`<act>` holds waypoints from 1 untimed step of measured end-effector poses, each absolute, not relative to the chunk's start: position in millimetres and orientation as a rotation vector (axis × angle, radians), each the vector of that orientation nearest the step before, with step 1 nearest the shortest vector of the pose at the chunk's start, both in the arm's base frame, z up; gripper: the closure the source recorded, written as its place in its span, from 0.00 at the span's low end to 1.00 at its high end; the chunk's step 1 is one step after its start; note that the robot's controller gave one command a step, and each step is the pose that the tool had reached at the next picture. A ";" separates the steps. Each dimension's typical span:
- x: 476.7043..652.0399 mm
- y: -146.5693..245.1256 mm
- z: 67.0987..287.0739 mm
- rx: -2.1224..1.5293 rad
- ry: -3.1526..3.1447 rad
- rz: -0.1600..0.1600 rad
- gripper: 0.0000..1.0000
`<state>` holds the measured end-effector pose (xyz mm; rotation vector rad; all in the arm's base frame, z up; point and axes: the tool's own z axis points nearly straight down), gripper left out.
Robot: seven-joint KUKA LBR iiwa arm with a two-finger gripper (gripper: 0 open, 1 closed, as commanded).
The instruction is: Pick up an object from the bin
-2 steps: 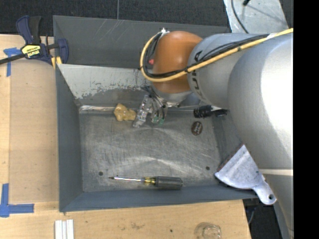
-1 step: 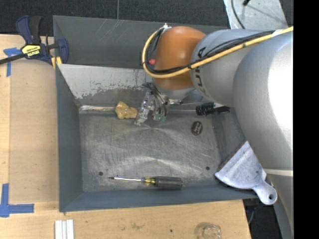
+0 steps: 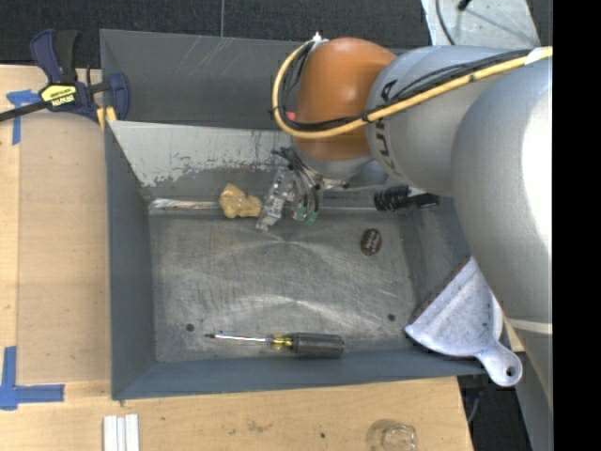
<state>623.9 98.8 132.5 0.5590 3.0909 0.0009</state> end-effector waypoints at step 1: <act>624.8 98.8 147.8 0.558 3.088 0.002 1.00</act>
Offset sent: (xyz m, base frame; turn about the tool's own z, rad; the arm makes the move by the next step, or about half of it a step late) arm 0.0000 -0.0001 0.0250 0.0000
